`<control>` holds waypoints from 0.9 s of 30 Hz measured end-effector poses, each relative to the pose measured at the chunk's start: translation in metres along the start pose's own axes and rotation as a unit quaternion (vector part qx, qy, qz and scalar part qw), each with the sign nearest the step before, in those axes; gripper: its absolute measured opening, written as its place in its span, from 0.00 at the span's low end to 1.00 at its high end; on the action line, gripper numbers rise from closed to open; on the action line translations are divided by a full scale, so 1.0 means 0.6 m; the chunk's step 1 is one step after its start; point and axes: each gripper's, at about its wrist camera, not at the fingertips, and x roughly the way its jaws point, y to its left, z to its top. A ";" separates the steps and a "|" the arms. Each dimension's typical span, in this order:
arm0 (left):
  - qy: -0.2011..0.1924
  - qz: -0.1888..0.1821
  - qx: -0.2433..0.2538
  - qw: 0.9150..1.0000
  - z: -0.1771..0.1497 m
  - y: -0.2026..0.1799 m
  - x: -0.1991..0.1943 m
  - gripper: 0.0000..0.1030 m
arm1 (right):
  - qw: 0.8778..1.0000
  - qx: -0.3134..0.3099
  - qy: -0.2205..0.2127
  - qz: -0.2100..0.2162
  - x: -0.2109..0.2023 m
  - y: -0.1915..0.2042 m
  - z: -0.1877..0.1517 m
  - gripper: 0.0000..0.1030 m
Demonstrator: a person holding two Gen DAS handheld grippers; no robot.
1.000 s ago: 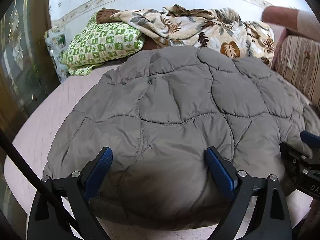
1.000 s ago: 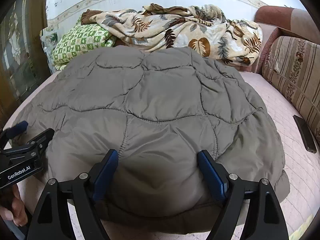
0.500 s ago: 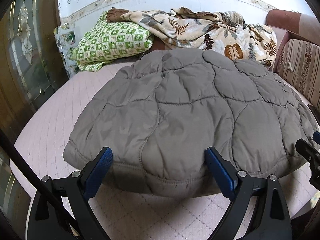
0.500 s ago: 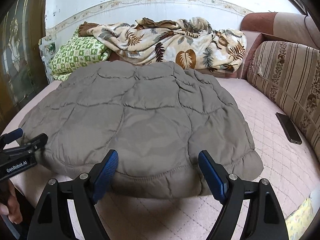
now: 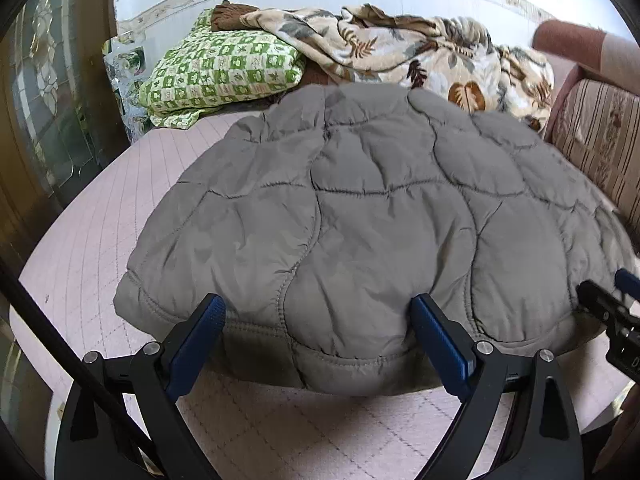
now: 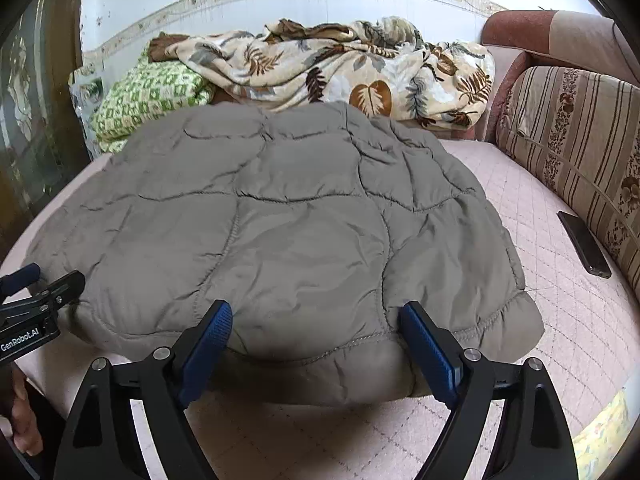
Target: Fold large clothes
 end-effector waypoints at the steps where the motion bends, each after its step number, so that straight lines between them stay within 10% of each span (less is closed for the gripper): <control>1: -0.005 -0.005 -0.002 1.000 0.001 0.002 -0.008 0.91 | 1.000 -0.001 -0.005 0.000 -0.009 0.000 0.000 0.87; 13: -0.121 -0.020 -0.022 0.992 -0.028 0.047 -0.211 0.96 | 0.992 -0.029 -0.119 0.026 -0.245 0.040 -0.052 0.88; 27: -0.151 0.026 0.017 0.988 -0.004 0.049 -0.289 0.98 | 0.989 0.021 -0.143 0.037 -0.288 0.022 -0.039 0.90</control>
